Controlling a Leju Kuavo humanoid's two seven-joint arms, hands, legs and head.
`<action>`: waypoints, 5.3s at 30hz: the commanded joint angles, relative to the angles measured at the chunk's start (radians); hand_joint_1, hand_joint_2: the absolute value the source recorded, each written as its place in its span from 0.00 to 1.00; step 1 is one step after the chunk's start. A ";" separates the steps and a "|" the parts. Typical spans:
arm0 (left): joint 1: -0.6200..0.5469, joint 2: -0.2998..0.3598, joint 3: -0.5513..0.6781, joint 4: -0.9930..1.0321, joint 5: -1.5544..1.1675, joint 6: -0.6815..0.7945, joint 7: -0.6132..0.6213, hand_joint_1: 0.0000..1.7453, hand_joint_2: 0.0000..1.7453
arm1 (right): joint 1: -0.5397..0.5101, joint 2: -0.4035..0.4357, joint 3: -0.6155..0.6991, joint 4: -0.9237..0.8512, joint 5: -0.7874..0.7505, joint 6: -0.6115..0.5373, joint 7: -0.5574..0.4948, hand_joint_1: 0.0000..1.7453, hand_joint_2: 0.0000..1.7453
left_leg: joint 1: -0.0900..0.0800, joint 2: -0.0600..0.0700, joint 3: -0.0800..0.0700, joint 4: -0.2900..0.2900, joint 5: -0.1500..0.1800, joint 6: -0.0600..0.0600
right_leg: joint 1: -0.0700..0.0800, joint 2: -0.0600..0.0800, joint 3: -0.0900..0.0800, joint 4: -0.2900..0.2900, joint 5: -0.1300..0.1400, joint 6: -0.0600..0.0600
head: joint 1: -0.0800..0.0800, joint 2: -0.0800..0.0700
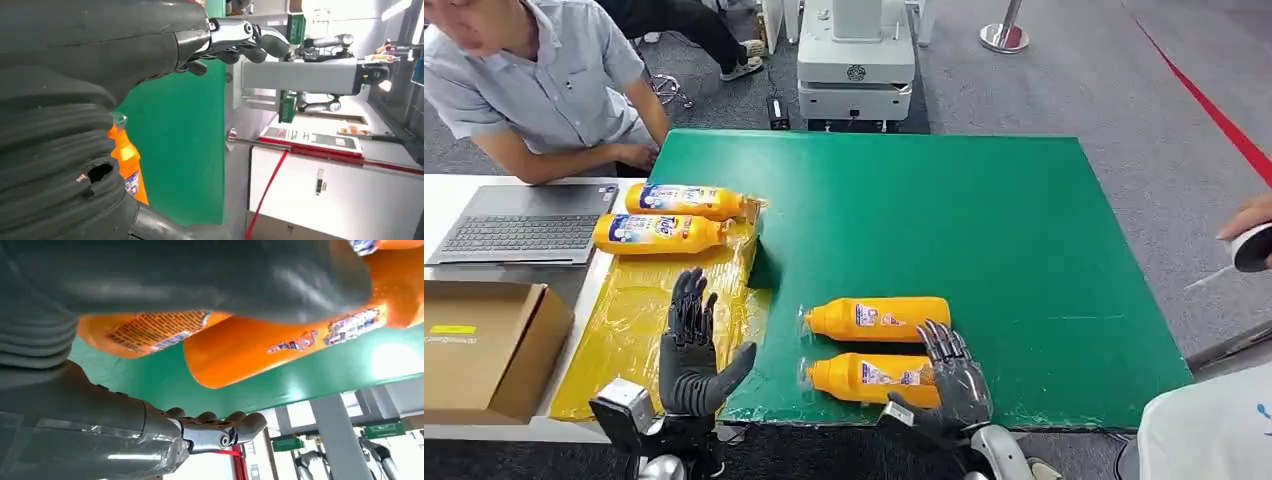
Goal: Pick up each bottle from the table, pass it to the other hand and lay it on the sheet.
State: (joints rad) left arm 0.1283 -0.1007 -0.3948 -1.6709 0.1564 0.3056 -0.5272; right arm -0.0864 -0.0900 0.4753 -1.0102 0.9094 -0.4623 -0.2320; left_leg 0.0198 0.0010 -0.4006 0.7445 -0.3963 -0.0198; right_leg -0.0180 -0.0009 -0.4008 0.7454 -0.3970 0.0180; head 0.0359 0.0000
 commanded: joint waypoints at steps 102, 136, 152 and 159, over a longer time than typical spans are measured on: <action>-0.114 0.002 -0.082 0.121 0.036 0.025 0.007 0.00 1.00 | -0.071 -0.032 -0.011 0.031 -0.453 0.474 -0.220 1.00 1.00 | 0.000 0.000 0.000 0.000 0.000 0.000 | 0.000 0.000 0.000 0.000 0.000 0.000 | 0.002 0.000; -0.154 0.025 -0.126 0.371 0.259 -0.222 0.147 0.00 1.00 | 0.002 0.001 -0.054 -0.266 -0.693 0.528 -0.280 1.00 1.00 | 0.000 0.000 0.000 0.000 0.000 0.000 | 0.000 0.000 0.000 0.000 0.000 0.000 | 0.002 0.000; -0.186 0.018 -0.149 0.353 0.214 -0.289 0.132 0.00 1.00 | -0.038 -0.016 0.031 -0.164 -0.643 0.587 -0.268 0.91 1.00 | 0.000 0.000 0.000 0.000 0.000 0.000 | 0.000 0.000 0.000 0.000 0.000 0.000 | 0.000 0.000; -0.201 0.011 -0.159 0.366 0.197 -0.297 0.131 0.00 1.00 | -0.055 -0.012 0.067 -0.134 -0.610 0.585 -0.266 0.91 1.00 | 0.000 0.000 0.000 0.000 0.000 0.000 | 0.000 0.000 0.000 0.000 0.000 0.000 | 0.000 0.000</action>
State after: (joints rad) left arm -0.0203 -0.0797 -0.5310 -1.3066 0.3635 0.0149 -0.3891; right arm -0.0794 -0.0996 0.5043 -1.1536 0.2727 0.1263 -0.4952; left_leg 0.0198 0.0010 -0.4006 0.7445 -0.3963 -0.0198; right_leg -0.0180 -0.0009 -0.4008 0.7454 -0.3970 0.0180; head 0.0362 0.0000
